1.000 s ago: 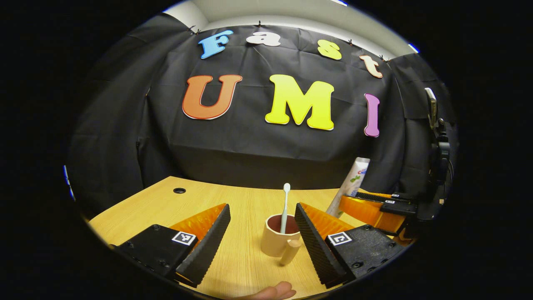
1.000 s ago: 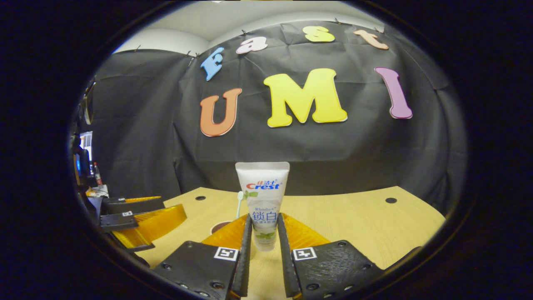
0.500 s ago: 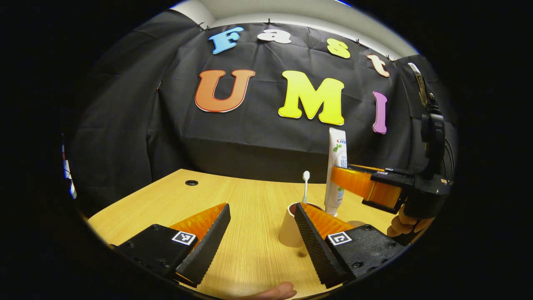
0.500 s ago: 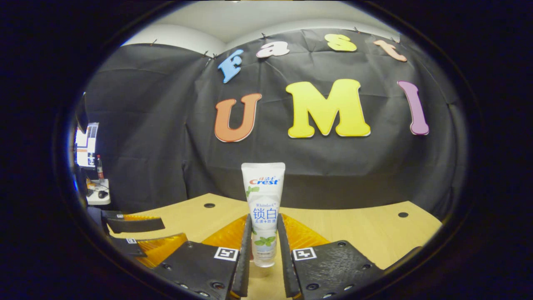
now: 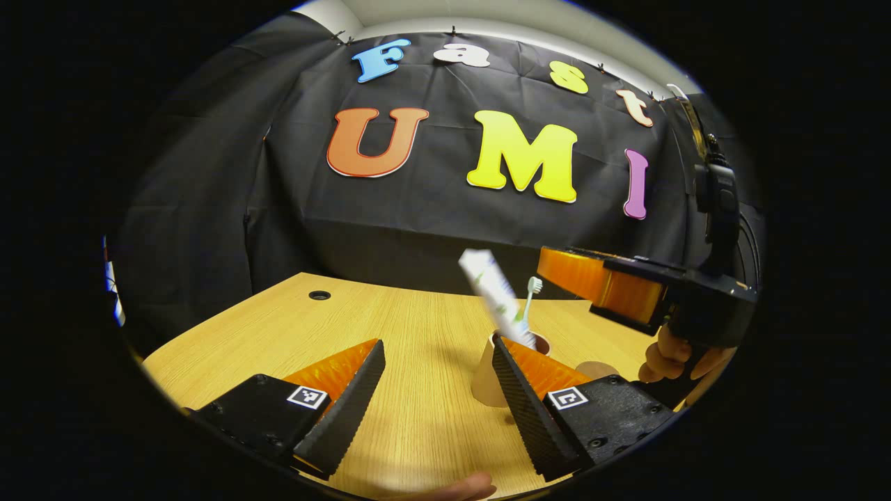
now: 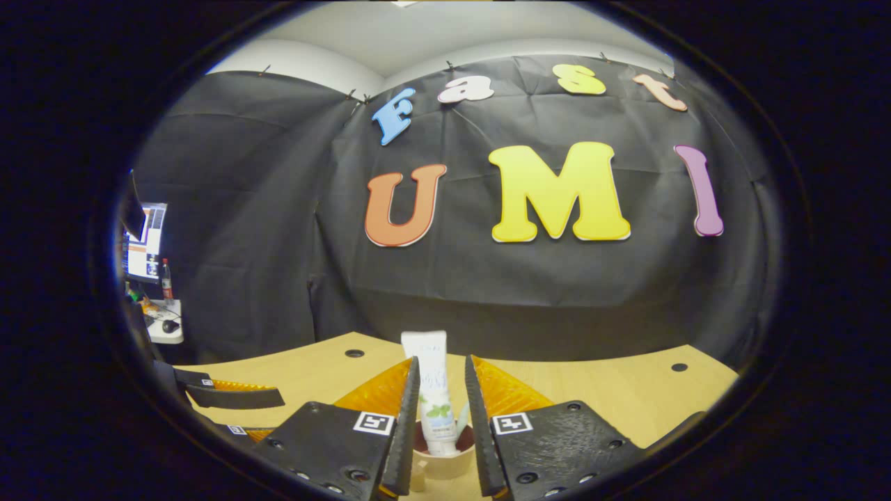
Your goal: Put the toothbrush and toothpaste on the desktop into the cup, then pick up the cup and place it on the coaster on the desktop.
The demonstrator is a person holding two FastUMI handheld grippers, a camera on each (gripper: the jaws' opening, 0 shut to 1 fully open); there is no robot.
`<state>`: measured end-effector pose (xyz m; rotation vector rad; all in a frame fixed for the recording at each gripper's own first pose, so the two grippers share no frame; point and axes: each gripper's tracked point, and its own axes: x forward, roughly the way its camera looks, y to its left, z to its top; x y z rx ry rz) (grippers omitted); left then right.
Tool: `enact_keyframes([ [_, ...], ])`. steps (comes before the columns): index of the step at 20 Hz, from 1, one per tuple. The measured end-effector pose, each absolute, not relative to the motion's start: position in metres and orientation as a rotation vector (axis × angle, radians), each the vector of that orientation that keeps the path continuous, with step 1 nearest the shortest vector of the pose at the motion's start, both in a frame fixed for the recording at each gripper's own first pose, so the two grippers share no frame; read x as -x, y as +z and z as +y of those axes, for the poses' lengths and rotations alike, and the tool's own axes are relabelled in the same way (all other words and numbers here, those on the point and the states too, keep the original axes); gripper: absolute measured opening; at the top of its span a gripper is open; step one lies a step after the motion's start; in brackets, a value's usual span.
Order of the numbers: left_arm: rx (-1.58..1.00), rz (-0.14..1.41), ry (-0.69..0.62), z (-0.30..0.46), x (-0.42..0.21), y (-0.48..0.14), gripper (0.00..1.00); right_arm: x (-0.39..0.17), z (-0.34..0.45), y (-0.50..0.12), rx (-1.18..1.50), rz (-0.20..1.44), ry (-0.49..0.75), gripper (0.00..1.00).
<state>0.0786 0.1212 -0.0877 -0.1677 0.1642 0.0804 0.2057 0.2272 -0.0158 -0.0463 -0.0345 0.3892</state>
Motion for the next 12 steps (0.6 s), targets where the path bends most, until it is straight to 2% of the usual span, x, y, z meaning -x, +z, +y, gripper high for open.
enact_keyframes([
  [2,0.16,0.155,0.079,0.118,-0.079,-0.083,0.99,-0.202,0.218,-0.002,0.041,-0.057,0.376,0.39],
  [3,0.155,0.153,0.078,0.118,-0.08,-0.082,0.99,-0.199,0.213,0.005,0.032,-0.057,0.373,0.44],
  [5,0.145,0.153,0.073,0.112,-0.082,-0.079,0.99,-0.197,0.197,0.017,0.009,-0.054,0.344,0.45],
  [7,0.135,0.148,0.067,0.105,-0.084,-0.072,0.99,-0.195,0.178,0.029,-0.01,-0.039,0.313,0.41],
  [8,0.129,0.142,0.068,0.103,-0.085,-0.069,0.99,-0.193,0.171,0.034,-0.021,-0.024,0.3,0.44],
  [9,0.123,0.132,0.069,0.102,-0.086,-0.064,0.99,-0.192,0.162,0.041,-0.025,-0.011,0.291,0.41],
  [10,0.115,0.127,0.068,0.098,-0.087,-0.06,0.98,-0.188,0.155,0.049,-0.024,-0.005,0.282,0.44],
  [12,0.096,0.116,0.077,0.096,-0.09,-0.052,0.98,-0.178,0.137,0.075,0.004,-0.036,0.253,0.42],
])
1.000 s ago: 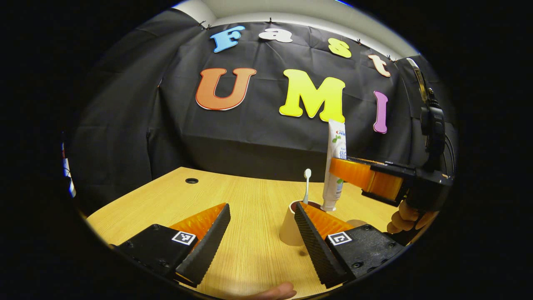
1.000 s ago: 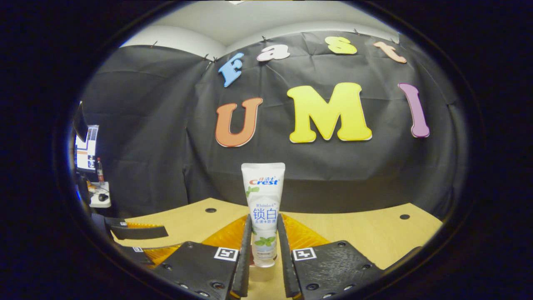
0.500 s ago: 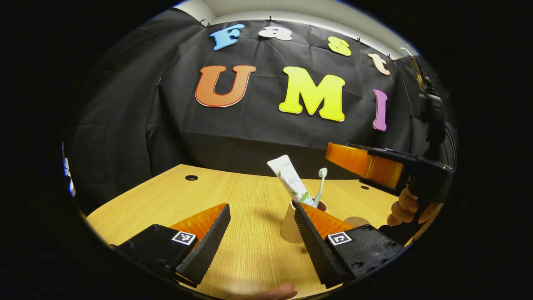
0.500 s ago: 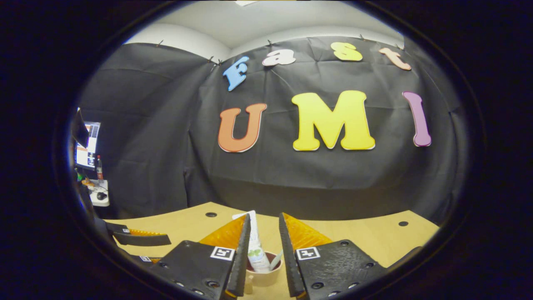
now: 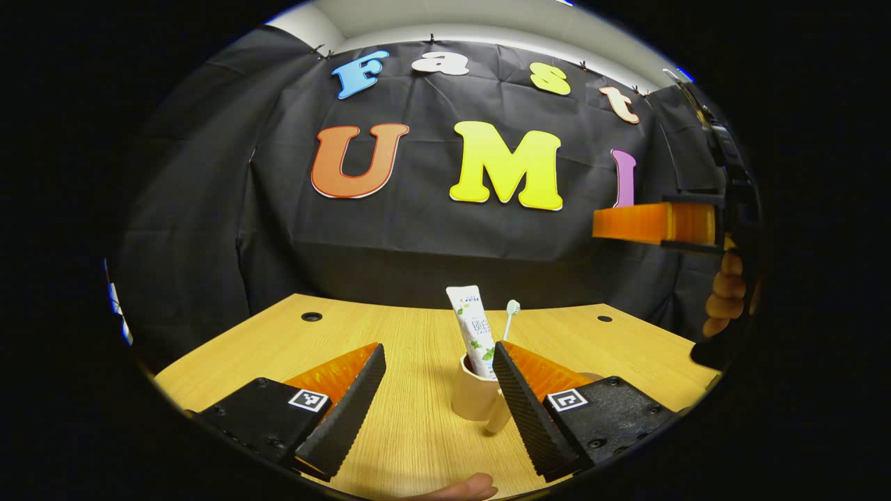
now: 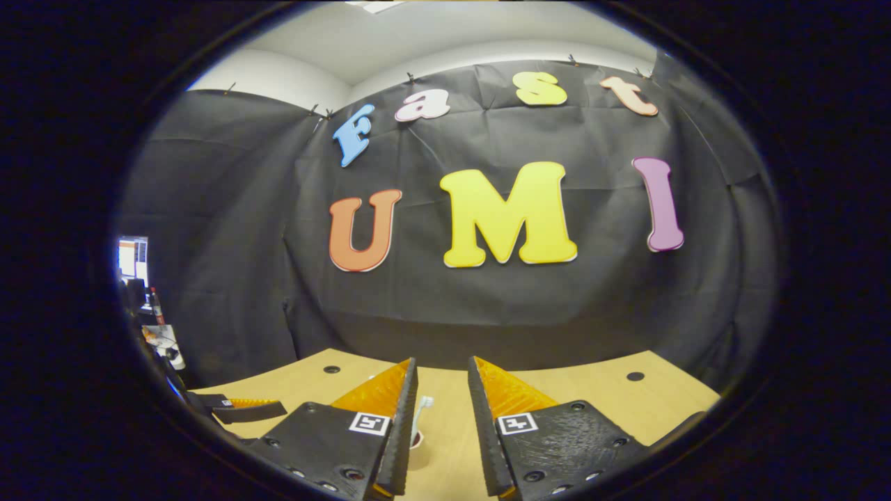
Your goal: Put the toothbrush and toothpaste on the desktop into the cup, then pick up the cup and place it on the coaster on the desktop.
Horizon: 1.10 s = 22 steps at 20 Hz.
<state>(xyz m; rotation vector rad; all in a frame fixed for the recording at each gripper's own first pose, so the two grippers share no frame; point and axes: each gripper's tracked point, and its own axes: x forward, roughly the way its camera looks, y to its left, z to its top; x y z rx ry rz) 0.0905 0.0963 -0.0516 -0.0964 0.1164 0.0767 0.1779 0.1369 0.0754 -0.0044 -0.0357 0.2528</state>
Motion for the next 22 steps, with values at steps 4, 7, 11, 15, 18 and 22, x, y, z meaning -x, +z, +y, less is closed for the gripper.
enact_keyframes([
  [4,0.099,0.139,0.051,0.08,-0.097,-0.054,0.98,-0.151,0.121,0.117,0.0,-0.023,0.268,0.41],
  [7,0.118,0.212,0.016,0.061,-0.1,-0.065,0.99,-0.134,0.101,0.161,-0.006,-0.067,0.257,0.43],
  [11,0.082,0.325,-0.022,0.043,-0.113,-0.079,0.98,-0.123,0.081,0.181,0.006,-0.116,0.234,0.42],
  [15,-0.041,0.476,-0.042,0.037,-0.123,-0.09,0.98,-0.119,0.071,0.139,0.02,0.008,0.289,0.43],
  [18,-0.115,0.575,-0.052,0.036,-0.13,-0.095,0.97,-0.118,0.054,0.124,-0.013,0.061,0.299,0.46],
  [22,-0.098,0.691,-0.064,0.025,-0.126,-0.111,0.94,-0.121,0.022,0.106,-0.03,0.078,0.279,0.51],
])
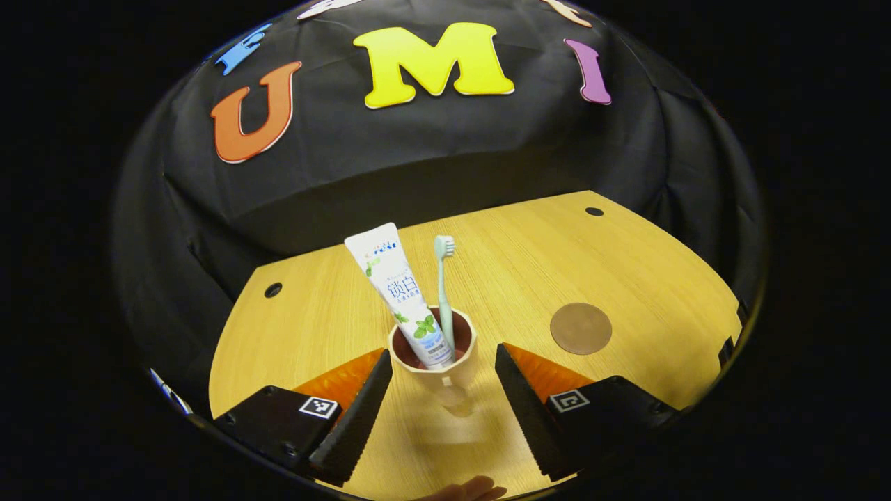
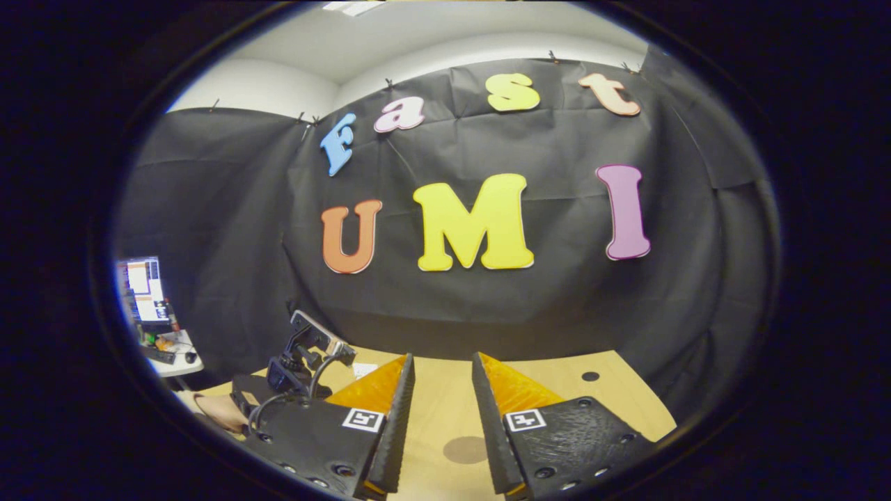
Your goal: Put the toothbrush and toothpaste on the desktop into the cup, then pick up the cup and place it on the coaster on the desktop.
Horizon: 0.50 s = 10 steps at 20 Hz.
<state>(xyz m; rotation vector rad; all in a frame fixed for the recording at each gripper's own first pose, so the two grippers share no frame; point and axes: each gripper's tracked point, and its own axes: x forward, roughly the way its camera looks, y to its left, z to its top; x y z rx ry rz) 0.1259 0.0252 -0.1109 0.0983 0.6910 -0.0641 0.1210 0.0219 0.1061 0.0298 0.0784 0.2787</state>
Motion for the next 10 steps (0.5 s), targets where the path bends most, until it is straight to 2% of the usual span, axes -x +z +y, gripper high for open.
enact_keyframes([
  [4,-0.151,0.78,-0.042,0.025,-0.133,-0.118,0.95,-0.123,0.0,0.08,-0.042,0.106,0.272,0.56],
  [7,-0.164,0.847,-0.026,0.027,-0.132,-0.128,0.96,-0.127,-0.011,0.062,-0.039,0.112,0.264,0.65],
  [10,-0.186,0.863,0.001,0.031,-0.136,-0.131,0.93,-0.129,-0.016,0.046,-0.029,0.112,0.262,0.7],
])
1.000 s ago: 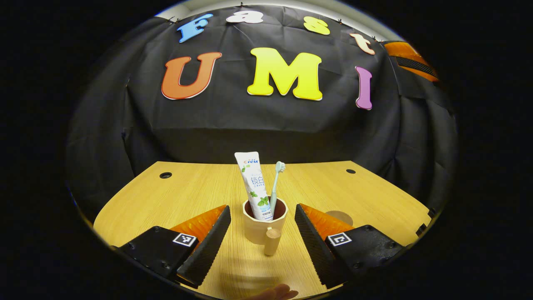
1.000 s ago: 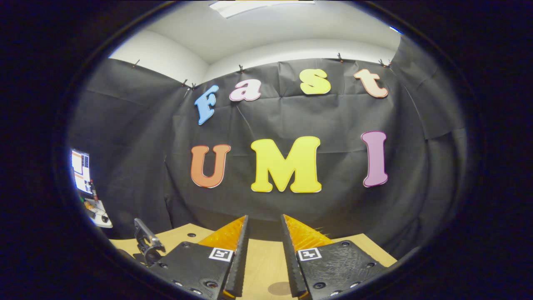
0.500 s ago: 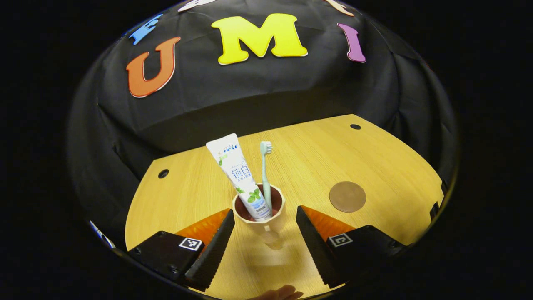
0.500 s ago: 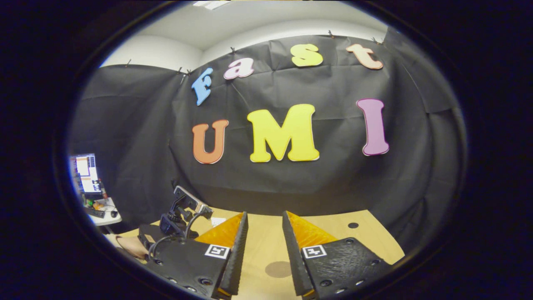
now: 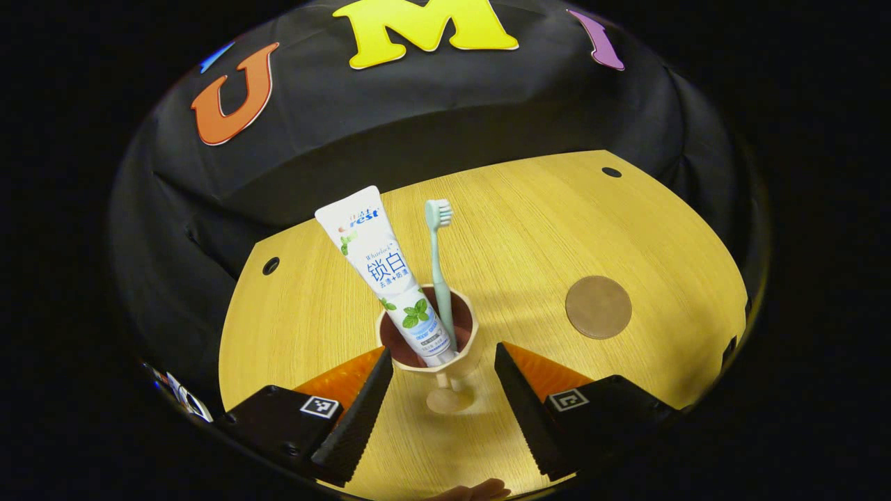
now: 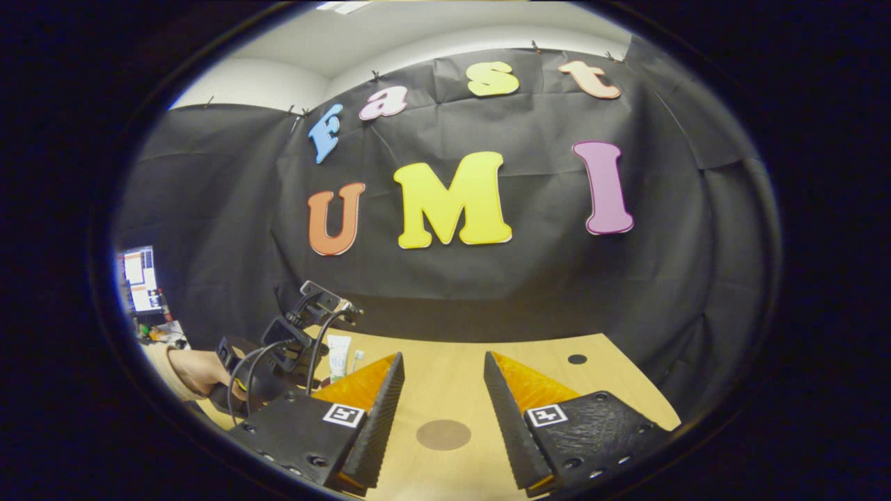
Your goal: Put the toothbrush and toothpaste on the desktop into the cup, then pick up the cup and place it on the coaster on the desktop.
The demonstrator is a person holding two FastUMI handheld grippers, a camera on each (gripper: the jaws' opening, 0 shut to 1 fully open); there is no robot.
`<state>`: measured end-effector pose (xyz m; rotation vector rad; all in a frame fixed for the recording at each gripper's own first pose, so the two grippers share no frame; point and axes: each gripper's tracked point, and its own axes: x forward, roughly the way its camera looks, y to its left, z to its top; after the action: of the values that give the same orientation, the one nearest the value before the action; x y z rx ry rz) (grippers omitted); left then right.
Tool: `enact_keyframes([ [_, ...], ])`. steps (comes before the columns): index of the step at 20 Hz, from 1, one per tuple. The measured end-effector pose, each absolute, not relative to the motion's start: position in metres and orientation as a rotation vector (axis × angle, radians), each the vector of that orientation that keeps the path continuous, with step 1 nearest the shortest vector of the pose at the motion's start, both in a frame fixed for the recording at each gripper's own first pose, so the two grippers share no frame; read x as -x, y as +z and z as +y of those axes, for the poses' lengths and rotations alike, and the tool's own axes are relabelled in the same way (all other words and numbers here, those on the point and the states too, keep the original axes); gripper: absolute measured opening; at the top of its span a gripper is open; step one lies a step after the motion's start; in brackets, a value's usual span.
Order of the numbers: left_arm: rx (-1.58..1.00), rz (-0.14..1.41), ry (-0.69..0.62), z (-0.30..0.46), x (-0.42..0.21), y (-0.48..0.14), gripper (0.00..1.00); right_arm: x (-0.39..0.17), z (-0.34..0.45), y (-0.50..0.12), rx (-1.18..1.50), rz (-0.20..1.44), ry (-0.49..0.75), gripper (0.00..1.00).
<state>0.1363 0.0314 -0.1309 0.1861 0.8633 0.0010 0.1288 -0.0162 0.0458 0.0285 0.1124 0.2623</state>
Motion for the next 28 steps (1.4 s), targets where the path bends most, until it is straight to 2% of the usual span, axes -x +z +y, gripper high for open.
enact_keyframes([
  [2,-0.165,0.893,0.012,0.034,-0.132,-0.136,0.92,-0.13,-0.019,0.036,-0.025,0.116,0.267,0.76],
  [7,-0.121,0.985,0.021,0.034,-0.129,-0.153,0.89,-0.13,-0.014,0.012,-0.06,0.137,0.321,0.76],
  [13,-0.064,1.074,-0.021,0.036,-0.123,-0.175,0.74,-0.139,-0.012,-0.023,-0.027,0.191,0.344,0.78],
  [15,-0.067,1.105,-0.046,0.038,-0.116,-0.188,0.67,-0.143,-0.009,-0.026,-0.029,0.2,0.353,0.78],
  [18,-0.044,1.133,-0.081,0.035,-0.1,-0.191,0.31,-0.147,-0.011,-0.026,-0.016,0.191,0.349,0.78],
  [22,-0.001,1.125,-0.093,0.035,-0.094,-0.179,0.27,-0.148,-0.011,-0.026,-0.042,0.192,0.355,0.78],
  [28,0.074,1.067,-0.087,0.078,-0.075,-0.154,0.22,-0.147,-0.012,-0.019,-0.036,0.171,0.341,0.78],
])
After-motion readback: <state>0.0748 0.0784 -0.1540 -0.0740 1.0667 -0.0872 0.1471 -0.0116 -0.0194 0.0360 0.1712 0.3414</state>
